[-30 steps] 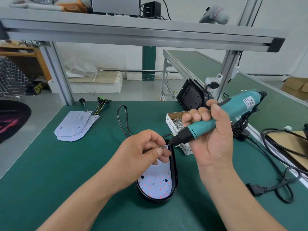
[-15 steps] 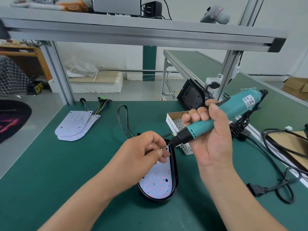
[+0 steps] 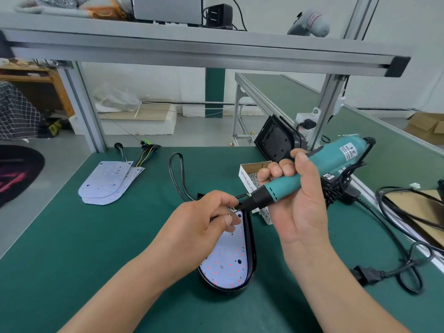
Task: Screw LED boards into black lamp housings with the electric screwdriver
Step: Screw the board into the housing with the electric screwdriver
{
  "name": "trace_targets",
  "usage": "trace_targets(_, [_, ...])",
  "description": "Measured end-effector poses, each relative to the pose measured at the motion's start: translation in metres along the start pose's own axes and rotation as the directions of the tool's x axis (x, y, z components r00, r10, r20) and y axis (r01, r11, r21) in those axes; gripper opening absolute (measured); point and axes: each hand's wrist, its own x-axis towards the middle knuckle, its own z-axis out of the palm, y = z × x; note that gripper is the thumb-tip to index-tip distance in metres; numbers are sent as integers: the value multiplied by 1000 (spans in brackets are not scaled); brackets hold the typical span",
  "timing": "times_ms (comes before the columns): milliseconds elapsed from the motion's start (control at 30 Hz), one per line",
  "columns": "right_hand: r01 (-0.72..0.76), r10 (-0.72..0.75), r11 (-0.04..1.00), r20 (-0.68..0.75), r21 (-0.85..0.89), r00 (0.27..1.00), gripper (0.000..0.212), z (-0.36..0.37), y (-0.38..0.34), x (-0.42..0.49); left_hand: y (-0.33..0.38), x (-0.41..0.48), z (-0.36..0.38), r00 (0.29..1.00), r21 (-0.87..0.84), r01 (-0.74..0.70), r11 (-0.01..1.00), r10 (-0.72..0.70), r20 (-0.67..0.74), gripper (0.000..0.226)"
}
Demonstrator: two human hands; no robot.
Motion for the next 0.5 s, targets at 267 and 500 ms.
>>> trace_targets(267, [-3, 8, 999, -84, 52, 996, 7, -1, -2, 3, -5, 3, -1, 995, 19, -100, 995, 100, -1, 52])
trace_targets(500, [4, 4, 997, -102, 71, 995, 7, -4, -3, 5, -9, 9, -15, 978, 221, -49, 974, 92, -188, 62])
